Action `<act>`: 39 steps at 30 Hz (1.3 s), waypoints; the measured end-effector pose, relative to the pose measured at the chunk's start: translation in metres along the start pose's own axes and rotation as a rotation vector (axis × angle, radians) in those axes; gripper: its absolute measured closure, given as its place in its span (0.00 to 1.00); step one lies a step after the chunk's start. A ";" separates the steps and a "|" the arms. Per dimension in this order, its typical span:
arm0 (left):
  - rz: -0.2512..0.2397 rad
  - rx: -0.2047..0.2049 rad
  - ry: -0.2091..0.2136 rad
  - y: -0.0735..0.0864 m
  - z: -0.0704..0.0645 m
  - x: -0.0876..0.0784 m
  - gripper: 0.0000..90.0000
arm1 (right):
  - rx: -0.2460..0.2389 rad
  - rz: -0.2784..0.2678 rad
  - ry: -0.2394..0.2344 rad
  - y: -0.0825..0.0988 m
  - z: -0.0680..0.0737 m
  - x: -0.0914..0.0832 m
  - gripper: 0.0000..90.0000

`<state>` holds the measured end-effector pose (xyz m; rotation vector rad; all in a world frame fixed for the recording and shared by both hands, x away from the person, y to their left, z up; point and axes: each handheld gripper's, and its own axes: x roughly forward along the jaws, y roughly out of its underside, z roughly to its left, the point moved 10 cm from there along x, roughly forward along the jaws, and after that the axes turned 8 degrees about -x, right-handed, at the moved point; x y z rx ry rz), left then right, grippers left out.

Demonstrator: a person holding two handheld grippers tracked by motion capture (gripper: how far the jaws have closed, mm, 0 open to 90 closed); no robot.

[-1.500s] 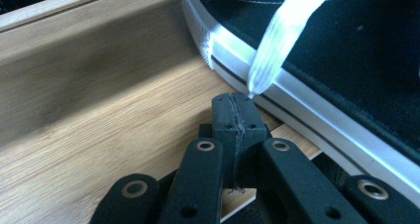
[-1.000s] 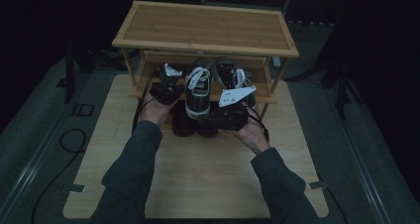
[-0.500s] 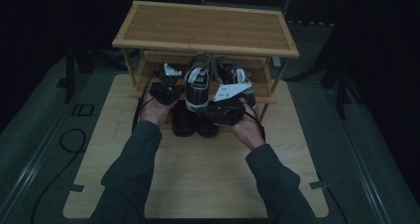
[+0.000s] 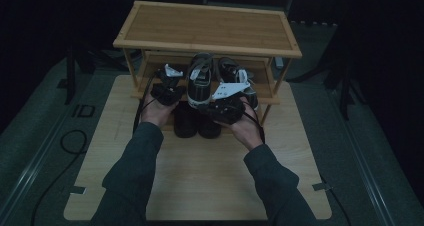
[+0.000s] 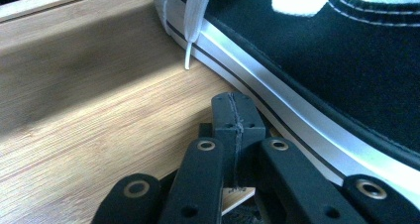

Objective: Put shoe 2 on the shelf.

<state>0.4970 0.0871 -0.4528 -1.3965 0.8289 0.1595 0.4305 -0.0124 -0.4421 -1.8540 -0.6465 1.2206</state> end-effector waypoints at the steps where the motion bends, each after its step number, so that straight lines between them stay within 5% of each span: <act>1: -0.003 0.000 0.000 0.000 0.000 0.000 1.00 | 0.003 0.003 0.015 0.000 -0.002 0.000 1.00; 13: -0.005 -0.006 0.003 0.000 0.000 0.000 1.00 | 0.001 0.052 0.115 0.007 -0.015 0.004 1.00; 23: -0.011 -0.016 0.010 0.000 0.000 0.000 1.00 | -0.010 0.064 0.102 0.000 -0.010 0.017 1.00; 39: -0.013 -0.014 0.018 0.001 0.001 0.000 1.00 | -0.005 0.069 0.106 0.005 -0.011 0.010 1.00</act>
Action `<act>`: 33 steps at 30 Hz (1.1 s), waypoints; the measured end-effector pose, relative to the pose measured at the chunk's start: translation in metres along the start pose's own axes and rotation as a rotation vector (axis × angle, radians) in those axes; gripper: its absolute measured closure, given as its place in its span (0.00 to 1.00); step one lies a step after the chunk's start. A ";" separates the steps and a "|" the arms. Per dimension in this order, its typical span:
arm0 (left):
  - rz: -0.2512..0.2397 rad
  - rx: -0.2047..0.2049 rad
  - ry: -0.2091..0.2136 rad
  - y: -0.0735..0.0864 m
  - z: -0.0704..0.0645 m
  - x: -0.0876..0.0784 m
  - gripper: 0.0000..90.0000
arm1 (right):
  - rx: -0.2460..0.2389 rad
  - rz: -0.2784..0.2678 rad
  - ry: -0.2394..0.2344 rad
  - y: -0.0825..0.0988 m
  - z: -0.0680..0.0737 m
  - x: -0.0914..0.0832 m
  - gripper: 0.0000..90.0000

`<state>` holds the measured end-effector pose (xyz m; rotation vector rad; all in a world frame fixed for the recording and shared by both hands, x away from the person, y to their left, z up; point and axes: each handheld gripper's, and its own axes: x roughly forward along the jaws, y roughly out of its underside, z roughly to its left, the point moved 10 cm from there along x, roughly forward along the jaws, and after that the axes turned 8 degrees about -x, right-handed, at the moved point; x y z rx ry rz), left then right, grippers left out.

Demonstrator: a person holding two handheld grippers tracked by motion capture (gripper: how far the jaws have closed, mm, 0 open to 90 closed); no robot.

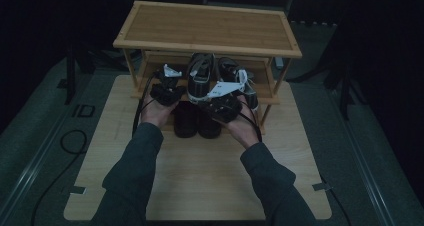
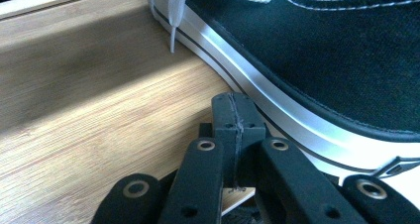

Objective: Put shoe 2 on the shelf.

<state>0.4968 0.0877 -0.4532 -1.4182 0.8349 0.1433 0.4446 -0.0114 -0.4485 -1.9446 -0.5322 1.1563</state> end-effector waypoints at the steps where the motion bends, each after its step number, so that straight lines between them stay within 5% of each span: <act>1: -0.002 -0.004 0.002 0.000 0.000 0.000 1.00 | 0.005 0.002 0.001 0.001 -0.001 -0.002 1.00; 8: 0.001 0.012 0.000 -0.001 0.000 0.000 1.00 | -0.048 -0.005 -0.053 0.005 0.005 -0.015 0.97; 26: 0.003 0.010 0.006 -0.001 0.001 0.000 1.00 | -0.064 -0.011 -0.137 0.032 0.005 -0.044 0.95; 33: 0.006 0.009 0.007 0.000 0.001 0.000 1.00 | -0.054 -0.005 -0.135 0.047 -0.005 -0.062 0.95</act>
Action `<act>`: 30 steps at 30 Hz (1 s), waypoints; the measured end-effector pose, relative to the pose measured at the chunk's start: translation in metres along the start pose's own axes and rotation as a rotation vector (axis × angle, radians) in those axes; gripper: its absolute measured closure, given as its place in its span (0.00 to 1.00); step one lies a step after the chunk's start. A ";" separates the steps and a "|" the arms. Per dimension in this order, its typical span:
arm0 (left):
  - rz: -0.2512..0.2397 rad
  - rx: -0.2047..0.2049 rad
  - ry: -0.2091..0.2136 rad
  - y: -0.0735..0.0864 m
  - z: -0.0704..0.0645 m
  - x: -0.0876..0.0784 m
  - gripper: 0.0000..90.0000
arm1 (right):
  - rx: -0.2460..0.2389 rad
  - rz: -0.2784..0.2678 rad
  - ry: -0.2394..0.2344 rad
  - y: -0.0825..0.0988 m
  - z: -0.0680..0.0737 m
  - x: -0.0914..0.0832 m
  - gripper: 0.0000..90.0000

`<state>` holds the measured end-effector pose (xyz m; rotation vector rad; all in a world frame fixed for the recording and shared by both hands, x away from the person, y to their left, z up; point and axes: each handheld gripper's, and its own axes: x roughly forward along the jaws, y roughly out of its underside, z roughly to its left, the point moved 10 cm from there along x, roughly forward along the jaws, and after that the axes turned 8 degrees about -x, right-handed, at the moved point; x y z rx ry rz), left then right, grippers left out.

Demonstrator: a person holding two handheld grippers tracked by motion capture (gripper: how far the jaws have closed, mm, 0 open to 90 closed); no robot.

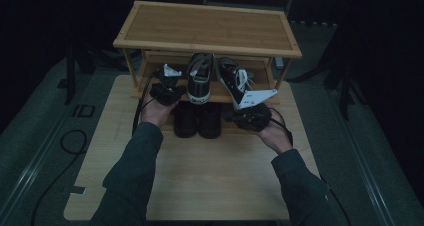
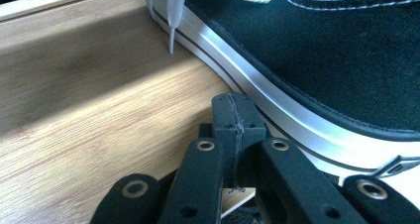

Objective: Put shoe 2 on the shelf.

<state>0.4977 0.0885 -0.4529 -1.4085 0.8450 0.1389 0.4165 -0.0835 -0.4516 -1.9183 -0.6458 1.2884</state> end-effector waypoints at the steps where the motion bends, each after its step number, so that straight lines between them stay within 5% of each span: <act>1: 0.001 -0.001 0.001 0.000 0.000 0.000 1.00 | 0.007 -0.003 0.001 0.002 -0.002 -0.002 0.96; 21: 0.000 -0.009 0.011 0.000 0.000 0.000 1.00 | 0.033 -0.035 0.057 0.038 -0.019 -0.061 0.97; 30: -0.002 -0.013 0.015 0.000 0.001 0.000 1.00 | 0.054 -0.032 0.065 0.048 -0.023 -0.064 0.97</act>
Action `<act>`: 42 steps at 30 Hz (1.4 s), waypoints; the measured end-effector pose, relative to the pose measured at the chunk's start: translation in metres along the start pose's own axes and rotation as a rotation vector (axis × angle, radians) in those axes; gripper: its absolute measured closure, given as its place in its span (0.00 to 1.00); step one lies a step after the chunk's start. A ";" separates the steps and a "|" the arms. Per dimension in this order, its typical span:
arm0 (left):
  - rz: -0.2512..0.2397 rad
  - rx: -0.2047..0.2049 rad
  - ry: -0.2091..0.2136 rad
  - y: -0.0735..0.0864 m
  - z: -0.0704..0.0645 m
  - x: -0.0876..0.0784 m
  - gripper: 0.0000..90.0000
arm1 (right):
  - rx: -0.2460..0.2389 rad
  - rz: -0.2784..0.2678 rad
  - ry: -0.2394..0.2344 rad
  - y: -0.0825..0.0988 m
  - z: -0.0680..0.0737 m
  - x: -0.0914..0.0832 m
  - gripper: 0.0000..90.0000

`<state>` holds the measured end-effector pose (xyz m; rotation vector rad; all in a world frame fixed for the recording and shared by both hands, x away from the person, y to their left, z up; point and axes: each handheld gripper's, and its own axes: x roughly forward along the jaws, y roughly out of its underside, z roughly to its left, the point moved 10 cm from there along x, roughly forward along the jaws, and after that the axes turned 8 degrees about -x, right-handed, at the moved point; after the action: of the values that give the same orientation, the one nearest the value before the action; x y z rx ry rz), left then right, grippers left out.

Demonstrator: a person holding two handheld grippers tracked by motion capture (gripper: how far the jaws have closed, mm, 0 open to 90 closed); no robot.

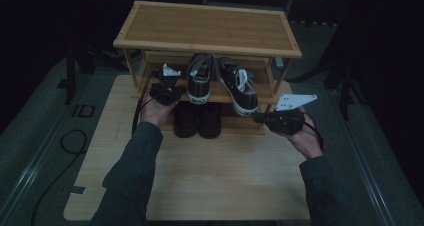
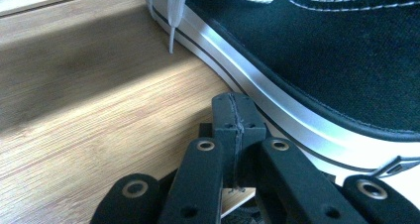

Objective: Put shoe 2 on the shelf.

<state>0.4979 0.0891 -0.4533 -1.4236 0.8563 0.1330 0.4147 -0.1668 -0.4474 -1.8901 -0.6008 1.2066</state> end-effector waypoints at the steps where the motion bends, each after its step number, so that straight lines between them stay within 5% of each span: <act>1: 0.000 0.002 -0.001 0.000 0.000 0.000 1.00 | 0.002 -0.005 -0.001 0.000 0.000 0.000 0.97; 21: 0.000 0.006 -0.005 0.000 0.000 0.000 1.00 | -0.010 -0.044 -0.044 -0.017 0.008 0.019 1.00; 42: -0.001 0.002 0.002 0.000 0.000 0.001 1.00 | -0.006 -0.061 0.011 -0.020 -0.001 0.022 1.00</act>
<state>0.4982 0.0888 -0.4535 -1.4222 0.8571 0.1298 0.4251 -0.1395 -0.4418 -1.8693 -0.6515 1.1557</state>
